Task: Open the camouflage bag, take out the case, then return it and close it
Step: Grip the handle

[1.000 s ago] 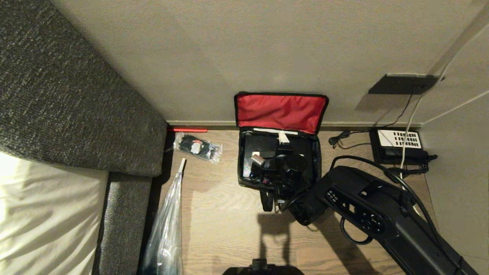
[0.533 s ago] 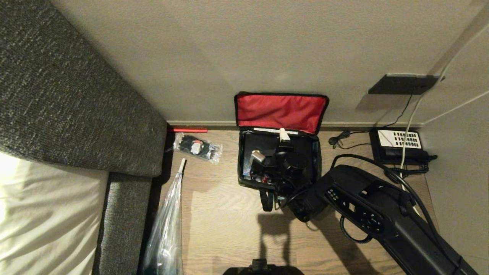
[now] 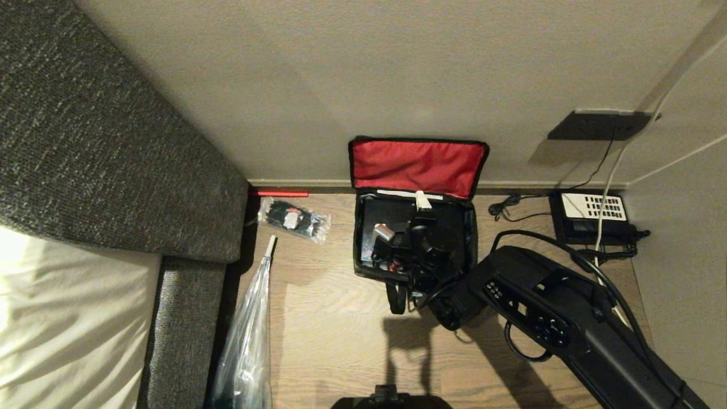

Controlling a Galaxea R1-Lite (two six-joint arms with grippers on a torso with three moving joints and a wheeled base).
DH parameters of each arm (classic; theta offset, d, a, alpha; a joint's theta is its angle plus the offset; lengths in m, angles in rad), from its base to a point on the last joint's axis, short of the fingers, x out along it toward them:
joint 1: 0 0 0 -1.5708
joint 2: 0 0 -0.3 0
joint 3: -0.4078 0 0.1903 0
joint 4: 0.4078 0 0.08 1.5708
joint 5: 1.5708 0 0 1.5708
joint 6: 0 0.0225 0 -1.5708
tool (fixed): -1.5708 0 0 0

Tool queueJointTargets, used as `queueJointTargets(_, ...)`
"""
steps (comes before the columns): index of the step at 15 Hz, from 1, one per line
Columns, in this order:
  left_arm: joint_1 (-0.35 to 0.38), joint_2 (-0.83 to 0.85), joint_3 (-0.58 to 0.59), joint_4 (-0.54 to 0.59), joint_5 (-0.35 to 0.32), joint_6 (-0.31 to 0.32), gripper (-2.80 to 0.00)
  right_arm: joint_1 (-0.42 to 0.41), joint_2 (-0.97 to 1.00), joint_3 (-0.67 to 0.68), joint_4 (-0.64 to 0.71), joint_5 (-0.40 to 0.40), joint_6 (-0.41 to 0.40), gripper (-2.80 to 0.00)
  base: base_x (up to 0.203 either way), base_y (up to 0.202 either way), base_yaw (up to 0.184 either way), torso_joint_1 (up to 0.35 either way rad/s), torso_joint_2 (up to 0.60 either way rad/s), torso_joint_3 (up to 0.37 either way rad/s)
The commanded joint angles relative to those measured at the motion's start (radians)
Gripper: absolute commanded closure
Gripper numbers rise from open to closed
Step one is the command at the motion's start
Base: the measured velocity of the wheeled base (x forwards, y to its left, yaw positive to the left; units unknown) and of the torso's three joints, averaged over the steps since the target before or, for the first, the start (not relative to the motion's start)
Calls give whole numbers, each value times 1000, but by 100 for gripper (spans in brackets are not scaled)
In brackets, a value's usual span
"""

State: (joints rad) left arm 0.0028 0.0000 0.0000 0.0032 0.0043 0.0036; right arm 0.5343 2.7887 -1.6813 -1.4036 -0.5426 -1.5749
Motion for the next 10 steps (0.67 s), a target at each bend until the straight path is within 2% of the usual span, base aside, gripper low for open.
queueJointTargets(1,0,0,0,0,0,-1,0,-2,8,0,-6,-2,-8,-280,0,0,0,0,0,0)
queueJointTargets(3,0,0,0,0,0,-1,0,-2,8,2,-8,0,-8,-280,0,0,0,0,0,0)
queueJointTargets(4,0,0,0,-2,0,-1,0,-2,9,2,-6,3,-8,0,0,0,0,0,0,0)
queueJointTargets(10,0,0,0,0,0,1,0,-2,16,-11,-8,-4,7,0,0,0,0,0,0,0)
